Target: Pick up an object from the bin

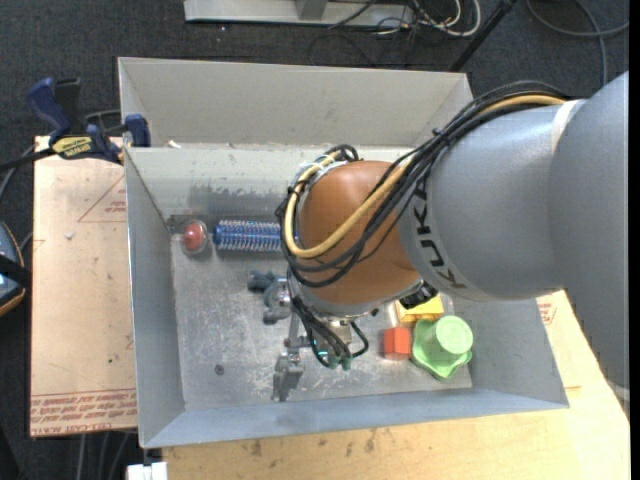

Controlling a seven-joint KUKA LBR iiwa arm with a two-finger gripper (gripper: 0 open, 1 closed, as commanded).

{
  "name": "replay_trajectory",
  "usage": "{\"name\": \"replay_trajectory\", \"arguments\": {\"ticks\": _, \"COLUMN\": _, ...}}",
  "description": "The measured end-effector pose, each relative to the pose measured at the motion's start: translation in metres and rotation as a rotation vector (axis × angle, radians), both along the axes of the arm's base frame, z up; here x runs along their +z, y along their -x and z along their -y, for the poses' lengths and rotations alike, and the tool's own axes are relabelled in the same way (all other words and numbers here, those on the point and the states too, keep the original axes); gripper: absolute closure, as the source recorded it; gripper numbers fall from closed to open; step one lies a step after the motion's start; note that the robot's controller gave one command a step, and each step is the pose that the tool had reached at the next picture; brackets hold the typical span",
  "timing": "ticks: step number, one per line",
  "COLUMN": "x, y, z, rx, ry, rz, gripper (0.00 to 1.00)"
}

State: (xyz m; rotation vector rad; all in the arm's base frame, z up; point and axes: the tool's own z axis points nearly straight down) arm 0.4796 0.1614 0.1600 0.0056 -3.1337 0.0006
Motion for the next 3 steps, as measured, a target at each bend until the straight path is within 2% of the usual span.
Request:
{"name": "replay_trajectory", "arguments": {"ticks": 1, "x": -0.077, "y": -0.101, "z": 0.043, "rx": 0.116, "ry": -0.007, "rz": 0.022, "gripper": 0.00}}
{"name": "replay_trajectory", "arguments": {"ticks": 2, "x": -0.058, "y": -0.142, "z": 0.016, "rx": 0.543, "ry": -0.004, "rz": 0.016, "gripper": 0.00}}
{"name": "replay_trajectory", "arguments": {"ticks": 3, "x": -0.060, "y": -0.129, "z": 0.028, "rx": 0.372, "ry": -0.003, "rz": 0.008, "gripper": 0.00}}
